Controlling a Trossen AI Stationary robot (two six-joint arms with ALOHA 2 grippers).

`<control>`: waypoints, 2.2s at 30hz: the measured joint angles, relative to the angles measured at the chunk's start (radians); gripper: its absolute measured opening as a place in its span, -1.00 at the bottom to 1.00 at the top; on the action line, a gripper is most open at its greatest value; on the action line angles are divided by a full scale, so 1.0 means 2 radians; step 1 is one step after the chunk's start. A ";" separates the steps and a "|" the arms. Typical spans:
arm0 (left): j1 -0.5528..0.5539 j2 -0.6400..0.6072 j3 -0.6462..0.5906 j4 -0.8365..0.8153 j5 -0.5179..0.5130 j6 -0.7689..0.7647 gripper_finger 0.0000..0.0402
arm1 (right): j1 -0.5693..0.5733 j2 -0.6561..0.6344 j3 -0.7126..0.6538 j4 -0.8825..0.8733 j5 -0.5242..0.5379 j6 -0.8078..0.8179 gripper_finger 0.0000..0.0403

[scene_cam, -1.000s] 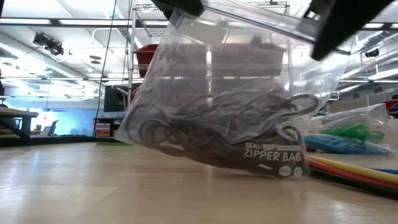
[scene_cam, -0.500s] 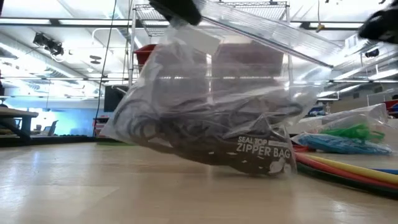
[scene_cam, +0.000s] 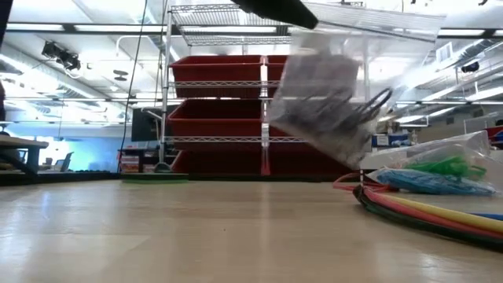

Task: Sort rubber bands
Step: Put the transparent zip bag on the middle right of the table, then return to Home Position

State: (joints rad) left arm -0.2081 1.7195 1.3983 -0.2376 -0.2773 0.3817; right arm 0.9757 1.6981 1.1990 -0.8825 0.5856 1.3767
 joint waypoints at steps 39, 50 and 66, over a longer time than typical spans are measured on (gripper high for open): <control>0.193 0.212 0.224 -0.007 0.306 -0.068 -0.45 | -0.008 0.001 -0.031 0.167 0.058 -0.022 -1.00; 0.196 0.197 0.224 -0.042 0.328 -0.080 0.28 | -0.007 0.001 -0.030 0.186 0.063 -0.046 -1.00; 0.196 0.045 0.224 -0.211 0.279 -0.053 0.30 | -0.009 0.001 -0.030 0.187 0.077 -0.101 -1.00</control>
State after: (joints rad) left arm 0.1840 1.8100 1.8454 -0.6605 0.2810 0.2761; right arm 0.9577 1.6997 1.1381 -0.5083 0.7386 1.1744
